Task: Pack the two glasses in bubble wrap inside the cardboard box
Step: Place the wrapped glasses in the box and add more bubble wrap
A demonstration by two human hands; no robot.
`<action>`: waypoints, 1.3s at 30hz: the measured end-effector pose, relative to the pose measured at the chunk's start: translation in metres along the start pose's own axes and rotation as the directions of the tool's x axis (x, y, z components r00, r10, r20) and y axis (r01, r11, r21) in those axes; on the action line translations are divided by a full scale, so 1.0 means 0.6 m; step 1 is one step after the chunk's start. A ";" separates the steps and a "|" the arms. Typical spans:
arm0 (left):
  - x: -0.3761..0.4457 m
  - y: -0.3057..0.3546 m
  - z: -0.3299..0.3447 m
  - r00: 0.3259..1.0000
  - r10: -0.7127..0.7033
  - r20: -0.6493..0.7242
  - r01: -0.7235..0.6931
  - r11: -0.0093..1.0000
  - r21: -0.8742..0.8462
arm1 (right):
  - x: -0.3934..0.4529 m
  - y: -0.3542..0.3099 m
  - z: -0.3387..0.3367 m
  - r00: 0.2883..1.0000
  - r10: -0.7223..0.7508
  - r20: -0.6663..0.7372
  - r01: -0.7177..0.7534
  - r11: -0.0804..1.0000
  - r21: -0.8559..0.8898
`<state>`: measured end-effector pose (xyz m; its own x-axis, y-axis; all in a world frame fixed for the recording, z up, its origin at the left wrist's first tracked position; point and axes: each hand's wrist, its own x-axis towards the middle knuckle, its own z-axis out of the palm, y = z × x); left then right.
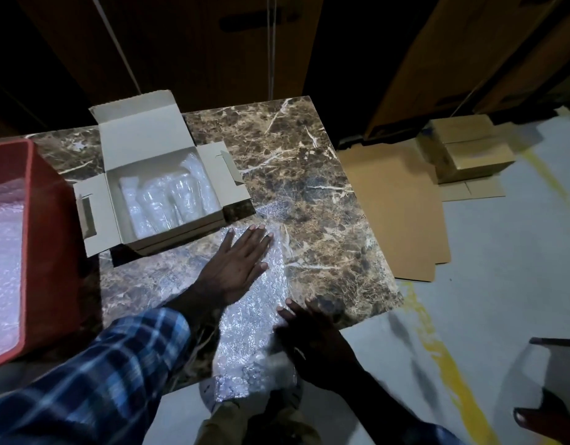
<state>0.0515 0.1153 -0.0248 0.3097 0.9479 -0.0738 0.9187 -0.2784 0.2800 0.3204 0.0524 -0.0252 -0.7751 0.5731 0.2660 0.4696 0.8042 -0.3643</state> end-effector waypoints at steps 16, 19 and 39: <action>-0.156 0.051 -0.075 0.809 -0.485 0.331 0.169 -0.347 -0.923 | 0.152 0.019 -0.041 0.654 0.715 0.248 -0.733 0.517 0.442; -0.139 0.068 -0.054 0.695 -0.637 0.332 0.320 -0.139 -0.937 | 0.171 0.022 -0.033 0.641 0.719 0.269 -0.760 0.549 0.348; -0.116 0.103 0.006 0.763 -0.470 -0.444 0.375 0.881 -0.289 | 0.193 0.005 0.024 0.868 0.483 -0.117 -0.497 0.839 -0.222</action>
<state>0.0877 0.0316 -0.0060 -0.3043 0.9225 0.2373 0.8547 0.1545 0.4956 0.2261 0.1188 -0.0081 -0.3962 0.9043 0.1588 0.8731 0.4246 -0.2396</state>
